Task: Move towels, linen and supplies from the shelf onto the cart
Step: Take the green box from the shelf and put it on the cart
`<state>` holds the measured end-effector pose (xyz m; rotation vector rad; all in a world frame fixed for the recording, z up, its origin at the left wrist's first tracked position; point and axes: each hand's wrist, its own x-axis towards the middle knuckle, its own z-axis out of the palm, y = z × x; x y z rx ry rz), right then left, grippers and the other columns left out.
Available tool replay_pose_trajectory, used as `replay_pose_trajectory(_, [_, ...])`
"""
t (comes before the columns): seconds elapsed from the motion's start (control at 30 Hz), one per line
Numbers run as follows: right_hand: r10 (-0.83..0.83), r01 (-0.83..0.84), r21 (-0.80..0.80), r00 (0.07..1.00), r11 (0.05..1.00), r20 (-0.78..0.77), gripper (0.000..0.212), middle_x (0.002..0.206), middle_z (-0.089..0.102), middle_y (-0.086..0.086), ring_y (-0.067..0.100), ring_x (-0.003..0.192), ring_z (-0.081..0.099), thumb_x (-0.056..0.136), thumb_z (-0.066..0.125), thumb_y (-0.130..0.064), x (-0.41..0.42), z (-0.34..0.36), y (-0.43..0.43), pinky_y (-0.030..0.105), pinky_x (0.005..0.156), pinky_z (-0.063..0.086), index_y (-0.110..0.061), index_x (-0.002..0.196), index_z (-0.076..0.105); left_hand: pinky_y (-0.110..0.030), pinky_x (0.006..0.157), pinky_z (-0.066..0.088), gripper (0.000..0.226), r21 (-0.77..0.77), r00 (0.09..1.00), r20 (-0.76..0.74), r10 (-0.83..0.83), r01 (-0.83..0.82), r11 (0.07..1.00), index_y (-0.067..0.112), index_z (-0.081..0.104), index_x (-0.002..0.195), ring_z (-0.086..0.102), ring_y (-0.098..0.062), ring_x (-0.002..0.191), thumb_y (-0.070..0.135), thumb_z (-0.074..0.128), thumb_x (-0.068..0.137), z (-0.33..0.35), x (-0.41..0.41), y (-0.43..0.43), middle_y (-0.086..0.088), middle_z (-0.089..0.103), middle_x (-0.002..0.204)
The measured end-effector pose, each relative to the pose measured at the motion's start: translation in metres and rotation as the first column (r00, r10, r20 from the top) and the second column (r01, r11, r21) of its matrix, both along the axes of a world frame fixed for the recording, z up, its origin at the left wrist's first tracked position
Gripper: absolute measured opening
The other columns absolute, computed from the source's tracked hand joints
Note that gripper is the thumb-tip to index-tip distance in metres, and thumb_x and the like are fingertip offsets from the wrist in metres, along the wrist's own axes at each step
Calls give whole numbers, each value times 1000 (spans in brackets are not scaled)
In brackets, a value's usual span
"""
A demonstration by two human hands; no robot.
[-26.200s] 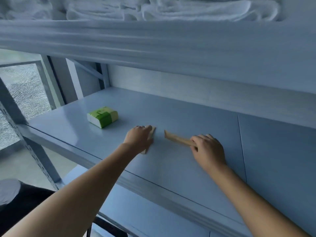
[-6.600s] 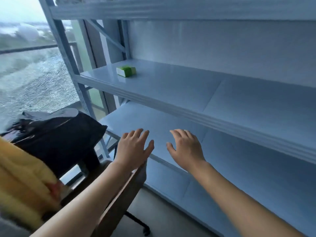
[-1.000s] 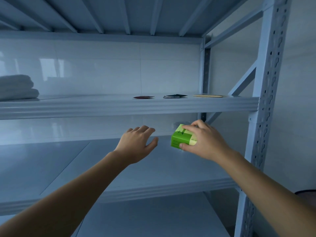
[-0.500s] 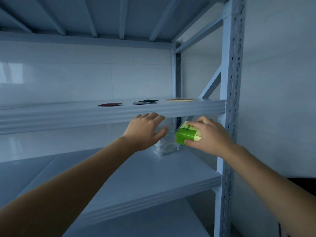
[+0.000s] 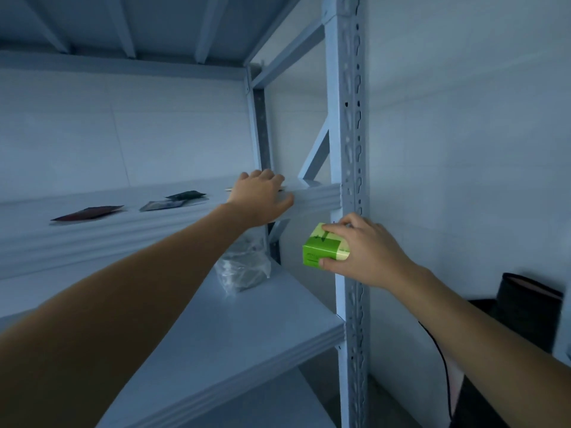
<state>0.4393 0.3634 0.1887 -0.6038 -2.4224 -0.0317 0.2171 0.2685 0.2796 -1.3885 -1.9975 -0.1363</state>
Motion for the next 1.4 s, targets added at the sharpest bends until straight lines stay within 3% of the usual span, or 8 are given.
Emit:
replay_pose_trajectory(0.17, [-3,2,12,1000,1000,20,72,119,47,-7,19,112,51,72,65,-67,-4,-6,9,37,95,39,-40,137,50,-43,96,39,54,-41,999,0,48,-48,998,21,55,131,57,-30,110,56,34,96,-5,-5,-3,-7,61,123])
replay_pose_trajectory(0.4, [8,-9,35,999,999,53,71,119,47,-6,21,110,52,72,63,-68,-10,-10,7,37,95,38,-40,137,50,-40,82,45,30,114,991,-17,-133,134,984,11,64,113,57,-33,97,19,53,87,-9,-2,-18,-9,64,107])
replay_pose_trajectory(0.57, [2,-4,30,997,1000,72,71,120,48,-6,21,110,53,72,63,-69,-9,-16,0,37,94,39,-41,136,50,-39,67,51,20,253,926,-151,-346,375,892,11,75,95,59,-32,81,9,60,81,-12,4,-30,-6,68,90])
replay_pose_trajectory(0.7, [-27,24,31,995,999,93,72,121,49,-5,21,111,53,72,63,-69,3,-26,-5,37,94,40,-40,137,50,-34,62,43,9,151,808,-335,-485,554,818,13,74,87,56,-27,75,13,65,84,-30,37,-42,-3,64,84])
replay_pose_trajectory(0.8, [-65,61,40,991,997,118,72,120,50,-4,22,110,53,70,62,-70,17,-41,-8,37,91,41,-40,135,50,-35,58,40,15,33,757,-359,-546,595,803,14,69,81,54,-28,72,18,58,90,-60,59,-45,-4,59,78])
replay_pose_trajectory(0.97, [-143,144,10,974,990,174,71,117,49,-4,24,107,53,69,61,-70,53,-95,-16,38,90,41,-42,134,51,-29,46,33,16,-52,829,-164,-535,534,844,15,65,84,60,-32,62,24,57,95,-135,75,-46,-4,59,78])
replay_pose_trajectory(1.13, [-172,188,-54,960,981,220,67,113,50,-1,25,104,55,69,66,-67,83,-155,-45,39,89,41,-39,129,55,-32,58,31,26,-140,902,74,-426,433,891,16,62,100,63,-33,82,33,42,103,-215,93,-62,-4,65,91])
replay_pose_trajectory(1.4, [-294,310,-93,944,946,149,68,111,55,3,29,98,59,66,63,-65,103,-225,-124,41,84,44,-32,125,60,-35,62,41,29,-194,924,189,-332,366,910,22,59,107,65,-38,87,38,35,104,-298,110,-117,-8,69,97])
